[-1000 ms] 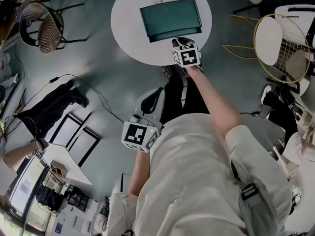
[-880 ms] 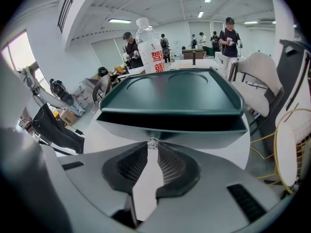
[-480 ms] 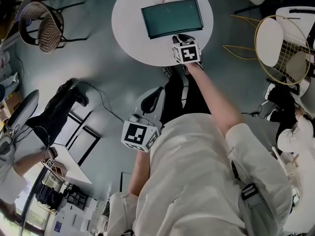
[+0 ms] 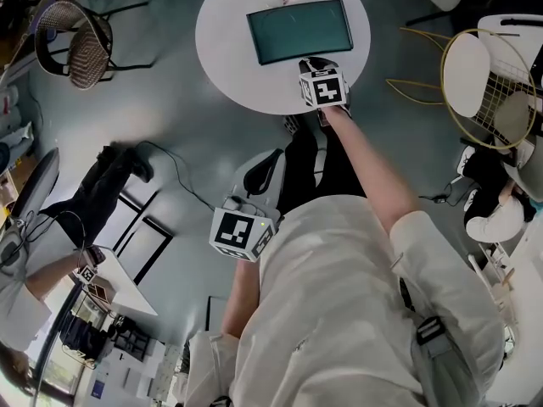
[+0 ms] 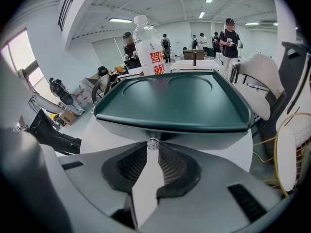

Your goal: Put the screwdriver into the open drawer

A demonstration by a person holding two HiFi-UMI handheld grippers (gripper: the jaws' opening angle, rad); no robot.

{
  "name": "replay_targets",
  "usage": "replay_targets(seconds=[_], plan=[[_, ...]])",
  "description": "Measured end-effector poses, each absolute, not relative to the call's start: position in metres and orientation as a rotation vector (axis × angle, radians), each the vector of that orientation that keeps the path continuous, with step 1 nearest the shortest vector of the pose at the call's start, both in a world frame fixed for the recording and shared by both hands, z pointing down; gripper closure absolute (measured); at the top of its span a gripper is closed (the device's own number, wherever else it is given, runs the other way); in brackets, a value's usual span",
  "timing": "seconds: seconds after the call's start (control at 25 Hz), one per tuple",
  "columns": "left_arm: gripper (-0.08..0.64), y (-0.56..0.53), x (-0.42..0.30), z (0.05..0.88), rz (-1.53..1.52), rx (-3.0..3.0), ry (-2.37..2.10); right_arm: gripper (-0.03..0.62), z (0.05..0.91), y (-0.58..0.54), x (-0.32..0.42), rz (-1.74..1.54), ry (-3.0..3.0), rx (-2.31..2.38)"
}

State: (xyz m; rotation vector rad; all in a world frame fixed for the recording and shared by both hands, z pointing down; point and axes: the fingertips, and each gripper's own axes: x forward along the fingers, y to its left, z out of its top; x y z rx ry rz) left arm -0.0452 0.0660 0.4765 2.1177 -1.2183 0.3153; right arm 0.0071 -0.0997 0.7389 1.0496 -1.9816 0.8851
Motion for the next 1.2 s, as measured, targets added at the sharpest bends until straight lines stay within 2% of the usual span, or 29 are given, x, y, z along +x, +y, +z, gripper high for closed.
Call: replay_targets(seconds=[0.32,0.6,1.2], plan=[[0.548,0.07,-0.042,0.473,0.307,2.13,-1.22,0.511,0.736,-0.09,0.012,0.875,-1.97,1.035],[0.548,0.075,-0.037,0.468,0.281,2.158,-1.229,0.549,0.723,-0.061,0.022,0.859,-1.979,1.023],[0.548,0.08,-0.04,0.441,0.211,2.262,-1.244,0.58,0.66,-0.003,0.048,0.756,-2.059,1.007]])
